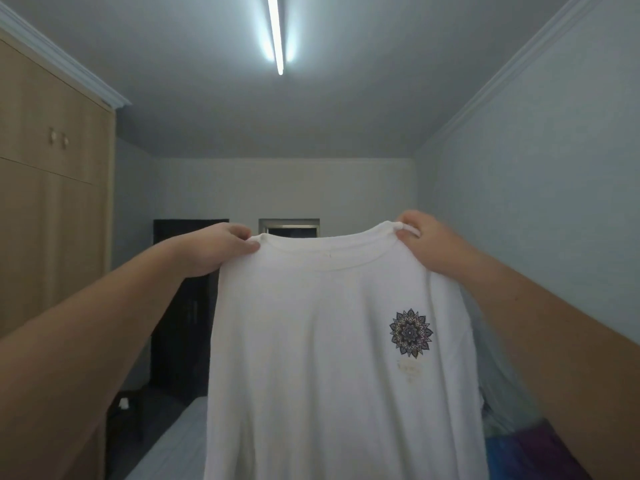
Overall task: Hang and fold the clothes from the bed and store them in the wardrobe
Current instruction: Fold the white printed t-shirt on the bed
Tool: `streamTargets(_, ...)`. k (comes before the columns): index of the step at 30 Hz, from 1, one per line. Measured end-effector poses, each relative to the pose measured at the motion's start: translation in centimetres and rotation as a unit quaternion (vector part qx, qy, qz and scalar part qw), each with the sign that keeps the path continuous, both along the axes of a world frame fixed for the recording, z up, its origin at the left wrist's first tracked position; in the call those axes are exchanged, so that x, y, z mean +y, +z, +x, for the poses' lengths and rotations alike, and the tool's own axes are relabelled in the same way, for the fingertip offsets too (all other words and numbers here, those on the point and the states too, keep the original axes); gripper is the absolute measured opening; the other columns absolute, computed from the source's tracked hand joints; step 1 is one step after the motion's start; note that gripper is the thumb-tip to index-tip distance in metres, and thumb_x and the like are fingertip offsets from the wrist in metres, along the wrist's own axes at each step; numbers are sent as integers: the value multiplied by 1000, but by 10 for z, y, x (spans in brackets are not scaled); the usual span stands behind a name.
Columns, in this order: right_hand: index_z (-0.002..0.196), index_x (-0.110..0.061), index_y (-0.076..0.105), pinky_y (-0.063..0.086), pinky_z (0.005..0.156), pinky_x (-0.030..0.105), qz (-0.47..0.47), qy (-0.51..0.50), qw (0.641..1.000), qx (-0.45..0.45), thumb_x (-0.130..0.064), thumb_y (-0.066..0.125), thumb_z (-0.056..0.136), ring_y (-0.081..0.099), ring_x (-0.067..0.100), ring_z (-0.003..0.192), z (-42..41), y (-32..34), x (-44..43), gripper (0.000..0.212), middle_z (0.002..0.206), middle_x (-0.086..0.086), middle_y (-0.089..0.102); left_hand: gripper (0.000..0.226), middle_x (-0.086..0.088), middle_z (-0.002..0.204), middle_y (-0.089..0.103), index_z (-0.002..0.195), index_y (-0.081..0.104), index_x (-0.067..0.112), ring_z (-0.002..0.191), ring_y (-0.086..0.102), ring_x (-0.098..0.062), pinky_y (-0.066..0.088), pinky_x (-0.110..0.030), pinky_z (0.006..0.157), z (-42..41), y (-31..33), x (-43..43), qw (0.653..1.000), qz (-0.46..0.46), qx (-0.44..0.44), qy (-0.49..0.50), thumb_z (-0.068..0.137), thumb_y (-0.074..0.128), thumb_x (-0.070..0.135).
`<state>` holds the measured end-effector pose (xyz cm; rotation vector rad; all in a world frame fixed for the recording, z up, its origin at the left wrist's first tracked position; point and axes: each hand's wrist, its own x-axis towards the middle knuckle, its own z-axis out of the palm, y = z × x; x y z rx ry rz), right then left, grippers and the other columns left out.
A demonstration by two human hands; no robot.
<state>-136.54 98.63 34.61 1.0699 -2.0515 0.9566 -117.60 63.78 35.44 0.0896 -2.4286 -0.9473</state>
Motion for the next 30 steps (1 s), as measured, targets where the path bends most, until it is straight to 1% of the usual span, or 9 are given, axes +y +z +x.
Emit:
streamTargets(2,89,-18,57,30,55,25,27,-45,998,29,-34,53,99,49,20,74,4,8,-4,20,81,2,57,40,-12,98,73,92,73,13,94,69,-34,52,-50,90,4,6,-4,998,-46,-8,35,80,64,50)
streamTargets(6,83,-11,53,23,61,35,79,-79,993,42,-29,46,103,46,24,79,4,13,-17,28,79,4,53,39,12,81,74,83,76,25,76,71,-8,51,-31,72,15,11,-19,973,-161,-105,127,92,54,56)
streamTargets(11,72,-12,41,17,62,36,98,-61,993,24,-13,41,103,44,24,80,-1,1,-42,31,75,3,46,27,8,83,71,81,73,28,84,66,-13,52,-35,84,28,-5,-52,975,-106,-183,62,100,54,28)
streamTargets(14,95,-5,54,19,63,34,-5,-51,999,17,-19,39,105,47,25,80,0,-7,-61,22,87,14,56,19,-1,97,69,99,70,23,94,66,-21,54,-44,94,28,-6,-67,983,-93,-137,80,101,52,28)
streamTargets(16,105,-10,55,22,64,32,-70,-43,997,10,-23,38,106,48,26,81,4,-12,-75,22,89,12,57,21,-2,103,67,112,64,23,97,68,-24,60,-46,84,24,-8,-72,991,-55,-83,88,103,47,30)
streamTargets(19,103,-15,54,29,66,33,-98,-47,994,8,-27,36,106,51,28,80,7,-18,-91,22,86,9,57,21,-3,100,65,101,63,30,92,67,-25,61,-42,69,18,-16,-76,995,-26,2,94,103,41,32)
streamTargets(22,95,-20,53,31,66,34,-40,-125,988,78,-32,39,104,46,25,74,6,-25,-100,21,82,1,53,21,-2,93,65,97,64,23,91,63,-24,48,-33,69,15,-25,-88,975,-109,86,173,102,45,29)
streamTargets(25,82,-14,50,30,67,33,27,-149,979,136,-25,43,102,47,28,77,1,-34,-107,24,83,4,47,28,-2,84,63,89,62,15,80,59,-23,41,-32,62,18,-34,-103,940,-207,99,252,102,46,34)
streamTargets(30,80,-11,43,29,66,36,-39,-119,991,40,-21,37,104,46,30,78,4,-41,-122,27,82,9,47,31,-3,68,52,75,42,17,68,49,-25,31,-34,51,28,-45,-115,909,-243,189,282,104,39,30)
